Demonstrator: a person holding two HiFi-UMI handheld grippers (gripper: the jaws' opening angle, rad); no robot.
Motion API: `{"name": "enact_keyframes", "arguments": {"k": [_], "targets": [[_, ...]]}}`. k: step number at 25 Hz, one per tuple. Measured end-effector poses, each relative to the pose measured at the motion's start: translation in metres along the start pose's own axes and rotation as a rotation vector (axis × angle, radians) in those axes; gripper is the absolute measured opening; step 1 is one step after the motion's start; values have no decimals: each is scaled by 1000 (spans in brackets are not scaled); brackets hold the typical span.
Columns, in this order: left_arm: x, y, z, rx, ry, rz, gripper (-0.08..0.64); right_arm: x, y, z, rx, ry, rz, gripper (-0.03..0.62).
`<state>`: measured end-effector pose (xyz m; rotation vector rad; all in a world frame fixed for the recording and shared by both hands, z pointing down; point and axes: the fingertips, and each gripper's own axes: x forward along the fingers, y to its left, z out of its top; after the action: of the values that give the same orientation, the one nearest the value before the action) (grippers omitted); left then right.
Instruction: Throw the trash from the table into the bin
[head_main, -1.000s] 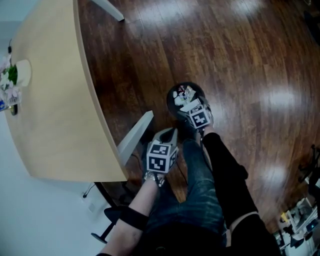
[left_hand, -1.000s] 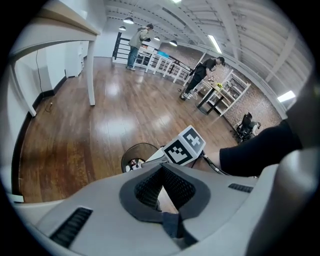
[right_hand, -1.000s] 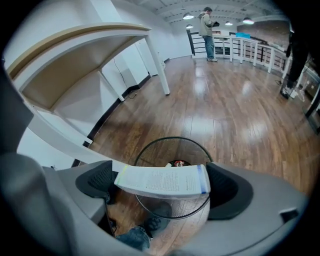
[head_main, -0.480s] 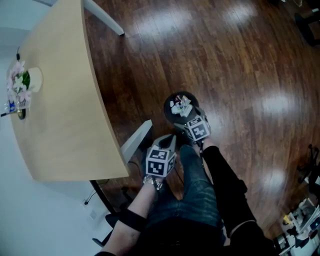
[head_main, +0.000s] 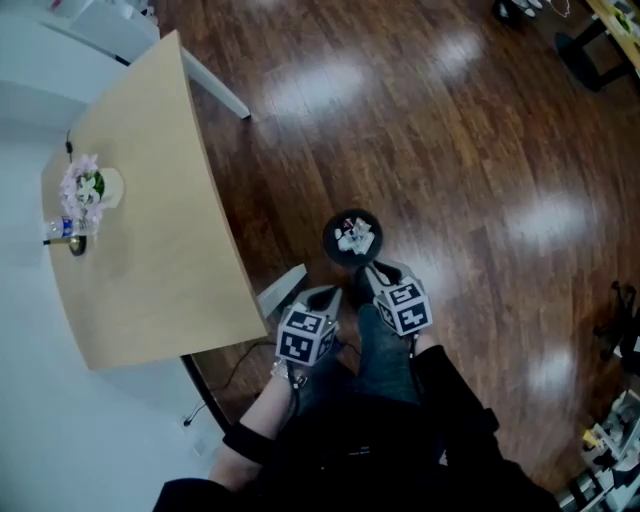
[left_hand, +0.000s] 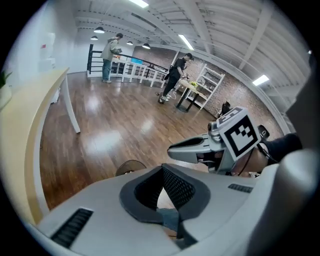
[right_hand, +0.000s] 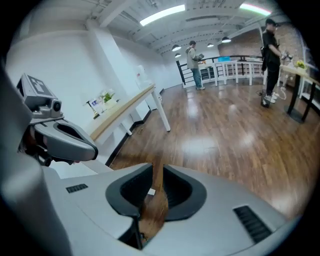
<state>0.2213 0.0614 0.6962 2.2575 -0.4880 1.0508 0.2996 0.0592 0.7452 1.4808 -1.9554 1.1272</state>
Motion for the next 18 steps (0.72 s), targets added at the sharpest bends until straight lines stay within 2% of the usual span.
{"name": "enact_keyframes", "arguments": {"k": [3, 11, 18], "targets": [[-19, -18, 15, 62, -7, -17, 0, -43, 5, 17, 11, -42, -48, 0], [-74, -57, 38, 108, -38, -61, 0, -128, 20, 33, 148, -77, -66, 0], [-119, -37, 44, 157, -72, -62, 0, -148, 57, 39, 146, -91, -93, 0]]}}
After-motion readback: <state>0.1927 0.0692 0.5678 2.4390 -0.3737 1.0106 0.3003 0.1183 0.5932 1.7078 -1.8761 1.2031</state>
